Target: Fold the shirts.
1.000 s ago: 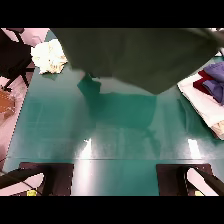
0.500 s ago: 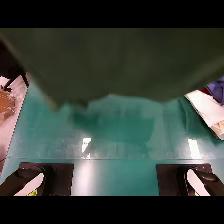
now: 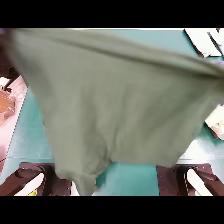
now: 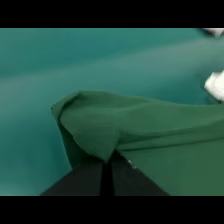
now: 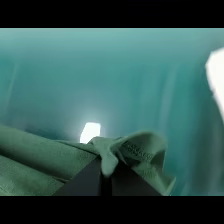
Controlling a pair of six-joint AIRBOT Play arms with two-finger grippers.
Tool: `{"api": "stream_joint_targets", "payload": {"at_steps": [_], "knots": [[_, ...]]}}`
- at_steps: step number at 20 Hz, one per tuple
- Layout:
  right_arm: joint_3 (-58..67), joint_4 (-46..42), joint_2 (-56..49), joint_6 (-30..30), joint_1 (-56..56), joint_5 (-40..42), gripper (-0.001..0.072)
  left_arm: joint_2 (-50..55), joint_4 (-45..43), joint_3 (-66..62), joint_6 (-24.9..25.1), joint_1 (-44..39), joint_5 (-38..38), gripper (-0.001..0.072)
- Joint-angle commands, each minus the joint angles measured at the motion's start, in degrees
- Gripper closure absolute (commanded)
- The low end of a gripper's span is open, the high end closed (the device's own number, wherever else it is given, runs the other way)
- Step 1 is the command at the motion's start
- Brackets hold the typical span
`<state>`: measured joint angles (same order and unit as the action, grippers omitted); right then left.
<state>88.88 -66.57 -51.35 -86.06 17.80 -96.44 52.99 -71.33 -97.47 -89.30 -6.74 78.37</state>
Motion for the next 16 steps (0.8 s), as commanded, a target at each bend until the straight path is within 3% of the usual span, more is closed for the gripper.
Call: {"api": "stream_joint_targets", "payload": {"at_steps": [1, 4, 8, 13, 16], "knots": [[-16.1, -0.9, -11.8, 3.5, -4.0, 11.3, 0.0693, 5.1, 7.5, 20.1, 1.7, 0.1, -12.9, 0.0683], [-14.0, -0.9, -30.2, 4.0, -7.8, 18.5, 0.0693, 14.7, 10.3, 28.9, 6.1, 0.1, -32.0, 0.0683], [6.5, -2.8, -49.2, -0.4, -9.4, 20.2, 0.0693, 28.7, 10.3, 23.3, 6.8, 0.1, -51.3, 0.0683], [35.0, -6.4, -63.3, -7.1, -9.5, 18.4, 0.0694, 42.7, 7.1, 7.9, 6.8, 0.1, -54.2, 0.0683], [27.7, -6.6, -60.4, -4.3, -9.5, 14.8, 0.0693, 44.7, 2.4, 6.8, 6.3, 0.1, -47.1, 0.0684]]}}
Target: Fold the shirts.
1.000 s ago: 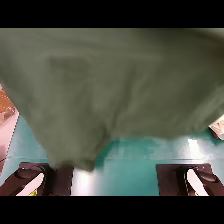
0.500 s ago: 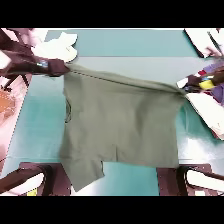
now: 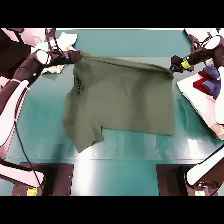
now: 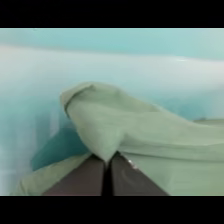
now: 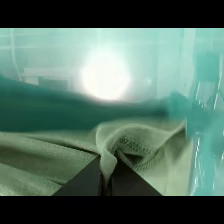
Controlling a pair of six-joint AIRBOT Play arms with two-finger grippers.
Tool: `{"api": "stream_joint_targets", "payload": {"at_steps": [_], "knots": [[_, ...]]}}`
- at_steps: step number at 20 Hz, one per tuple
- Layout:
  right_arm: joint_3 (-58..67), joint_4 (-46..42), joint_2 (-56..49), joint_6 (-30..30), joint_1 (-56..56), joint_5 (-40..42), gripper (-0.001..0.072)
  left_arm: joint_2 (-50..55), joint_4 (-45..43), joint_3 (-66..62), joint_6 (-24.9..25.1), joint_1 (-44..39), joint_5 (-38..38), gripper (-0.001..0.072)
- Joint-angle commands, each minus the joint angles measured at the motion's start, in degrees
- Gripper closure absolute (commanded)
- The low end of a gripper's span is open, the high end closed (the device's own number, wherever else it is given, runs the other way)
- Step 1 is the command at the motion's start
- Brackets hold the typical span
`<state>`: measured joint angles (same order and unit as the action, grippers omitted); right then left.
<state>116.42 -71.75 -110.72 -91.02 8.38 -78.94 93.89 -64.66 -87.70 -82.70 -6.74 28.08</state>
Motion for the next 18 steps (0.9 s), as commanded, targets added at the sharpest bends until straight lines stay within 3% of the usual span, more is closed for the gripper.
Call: {"api": "stream_joint_targets", "payload": {"at_steps": [1, 3, 6, 7, 8, 9, 10, 11, 13, 18], "knots": [[-5.0, -1.9, 1.3, 2.6, 0.3, -2.3, 0.0693, 3.8, -6.7, -3.0, -1.3, 0.1, 7.3, 0.0684], [-12.9, -3.0, 4.9, 3.7, 1.3, 2.2, 0.0693, 3.8, -8.7, -2.7, -2.2, 0.1, 12.3, 0.0684], [-17.2, -0.1, 6.4, 3.8, 3.0, 6.6, 0.0689, 3.8, -8.3, -2.7, -2.9, 0.1, 8.2, 0.0680], [-17.1, 1.9, 6.4, 4.2, 3.6, 7.0, 0.0630, 3.8, -7.5, -2.8, -2.9, 0.1, 6.5, 0.0479], [-16.5, 5.0, 6.7, 5.6, 4.5, 6.7, 0.0420, 3.8, -7.5, -3.4, -3.7, 0.2, 6.8, 0.0116], [-16.5, 8.4, 7.7, 7.4, 5.6, 6.7, 0.0203, 3.7, -9.0, -4.4, -5.1, 0.9, 9.7, 0.0102], [-16.5, 10.8, 9.2, 8.1, 7.1, 6.1, 0.0161, 3.5, -10.3, -5.9, -5.9, 2.1, 15.0, 0.0102], [-16.8, 10.8, 11.0, 8.2, 8.7, 4.1, 0.0161, 3.0, -9.9, -6.5, -5.8, 3.5, 19.0, 0.0102], [-21.4, 11.1, 16.2, 9.7, 11.7, 1.8, 0.0161, 1.1, -8.0, -6.4, -5.5, 6.4, 26.2, 0.0182], [-44.2, 18.1, 33.0, 15.4, 15.6, 1.9, 0.0153, 0.2, -2.1, -5.1, 1.9, 7.7, 46.1, 0.0181]]}}
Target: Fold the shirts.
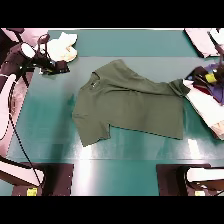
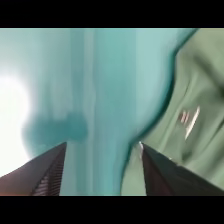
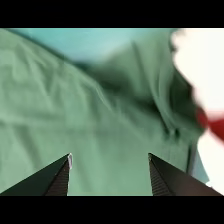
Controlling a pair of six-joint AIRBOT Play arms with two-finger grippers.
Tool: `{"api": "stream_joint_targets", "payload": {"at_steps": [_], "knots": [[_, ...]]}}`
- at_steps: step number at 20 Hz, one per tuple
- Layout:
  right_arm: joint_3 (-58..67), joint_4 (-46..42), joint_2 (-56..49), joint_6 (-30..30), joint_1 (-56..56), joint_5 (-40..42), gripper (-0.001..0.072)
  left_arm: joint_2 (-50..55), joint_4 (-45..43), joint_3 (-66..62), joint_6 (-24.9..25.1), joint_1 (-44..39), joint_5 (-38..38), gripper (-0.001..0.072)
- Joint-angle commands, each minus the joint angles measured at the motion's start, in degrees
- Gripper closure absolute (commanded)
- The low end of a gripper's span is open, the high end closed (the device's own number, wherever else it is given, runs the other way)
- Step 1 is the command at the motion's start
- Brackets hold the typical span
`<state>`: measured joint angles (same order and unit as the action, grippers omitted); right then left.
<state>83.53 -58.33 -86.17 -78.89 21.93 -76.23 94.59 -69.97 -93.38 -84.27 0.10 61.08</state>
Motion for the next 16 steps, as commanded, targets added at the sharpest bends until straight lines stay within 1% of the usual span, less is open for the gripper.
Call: {"api": "stream_joint_targets", "payload": {"at_steps": [1, 3, 4, 5, 7, 8, 9, 10, 14, 16], "knots": [[-17.2, 4.8, 11.6, 4.2, 2.6, -0.5, 0.0153, -0.5, 3.9, 1.7, 3.8, 0.9, 16.1, 0.0182], [-27.7, 5.1, 16.8, 6.1, 4.3, 0.2, 0.0154, -0.5, 6.0, 5.2, 5.2, 1.5, 21.7, 0.0181], [-32.1, 6.5, 18.6, 7.6, 5.7, -0.5, 0.0154, -0.5, 8.7, 7.8, 5.4, 2.0, 24.0, 0.0182], [-36.4, 9.3, 20.3, 9.8, 7.6, -1.4, 0.0154, -0.5, 12.4, 10.7, 6.8, 2.8, 25.4, 0.0182], [-42.9, 12.5, 23.3, 12.8, 12.3, -1.9, 0.0160, -0.5, 19.2, 16.2, 9.6, 4.2, 25.0, 0.0182], [-45.1, 12.2, 24.6, 13.8, 14.9, -2.2, 0.0161, -0.5, 20.0, 18.3, 9.9, 4.7, 24.5, 0.0182], [-47.2, 12.2, 25.9, 15.1, 17.9, -3.0, 0.0161, -0.5, 19.2, 20.0, 10.3, 4.9, 23.5, 0.0183], [-48.5, 12.3, 27.0, 15.1, 19.5, -3.0, 0.0162, -0.5, 16.9, 20.8, 10.4, 4.9, 22.3, 0.0183], [-51.5, 9.2, 31.1, 14.6, 19.6, -1.6, 0.0163, -0.5, 8.7, 23.0, 10.2, 4.8, 22.0, 0.0183], [-51.6, 8.6, 31.2, 14.4, 19.2, -1.5, 0.0163, -0.5, 10.5, 24.0, 10.8, 4.8, 21.9, 0.0182]]}}
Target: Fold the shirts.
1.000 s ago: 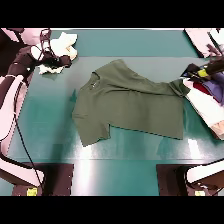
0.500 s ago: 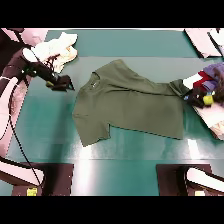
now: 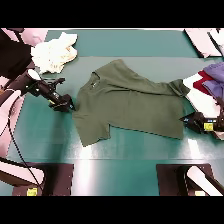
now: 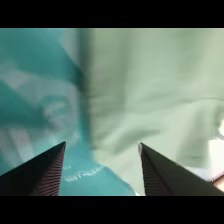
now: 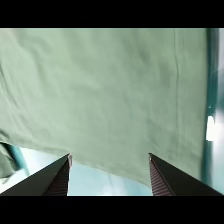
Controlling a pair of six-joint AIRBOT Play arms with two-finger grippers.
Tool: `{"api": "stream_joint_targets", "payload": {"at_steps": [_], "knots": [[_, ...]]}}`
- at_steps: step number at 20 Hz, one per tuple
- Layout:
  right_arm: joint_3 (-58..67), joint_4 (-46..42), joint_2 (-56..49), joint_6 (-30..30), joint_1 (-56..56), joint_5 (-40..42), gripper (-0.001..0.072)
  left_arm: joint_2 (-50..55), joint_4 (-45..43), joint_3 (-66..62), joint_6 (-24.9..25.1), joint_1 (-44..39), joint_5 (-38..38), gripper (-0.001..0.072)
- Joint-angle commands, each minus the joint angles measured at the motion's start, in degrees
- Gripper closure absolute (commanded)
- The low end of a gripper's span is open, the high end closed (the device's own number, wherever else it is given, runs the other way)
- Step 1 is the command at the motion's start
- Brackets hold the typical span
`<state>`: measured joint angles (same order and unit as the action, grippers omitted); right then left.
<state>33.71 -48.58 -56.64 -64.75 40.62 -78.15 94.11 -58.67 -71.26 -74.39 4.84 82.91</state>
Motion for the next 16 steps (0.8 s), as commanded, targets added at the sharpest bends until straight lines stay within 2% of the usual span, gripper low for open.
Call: {"api": "stream_joint_targets", "payload": {"at_steps": [1, 4, 5, 10, 11, 12, 16], "knots": [[-1.8, -1.1, 1.3, 0.2, 0.9, 0.3, 0.0163, 0.0, 1.3, 2.4, 1.4, 0.0, 0.1, 0.0182], [-1.8, -1.1, -0.4, 0.2, 3.0, 0.0, 0.0164, 0.0, 7.0, 3.8, 2.4, -0.3, -1.1, 0.0186], [-1.8, -1.1, -0.9, 0.1, 3.4, 0.0, 0.0164, 0.0, 7.4, 3.8, 2.5, -0.8, -2.5, 0.0289], [-1.8, -4.6, -0.7, -1.8, 5.4, 0.9, 0.0164, 0.0, 7.7, 3.8, 2.4, -6.4, -5.9, 0.0308], [-1.8, -6.3, -0.4, -2.8, 5.8, 1.4, 0.0164, 0.0, 7.7, 3.8, 2.5, -7.3, -5.7, 0.0563], [-1.8, -8.6, -0.2, -4.2, 5.9, 1.6, 0.0163, 0.0, 7.7, 3.8, 2.4, -7.8, -5.5, 0.0680], [-1.8, -11.5, -4.3, -5.6, 3.3, 0.6, 0.0161, -0.2, 7.7, 3.7, 2.4, -7.8, -4.0, 0.0682]]}}
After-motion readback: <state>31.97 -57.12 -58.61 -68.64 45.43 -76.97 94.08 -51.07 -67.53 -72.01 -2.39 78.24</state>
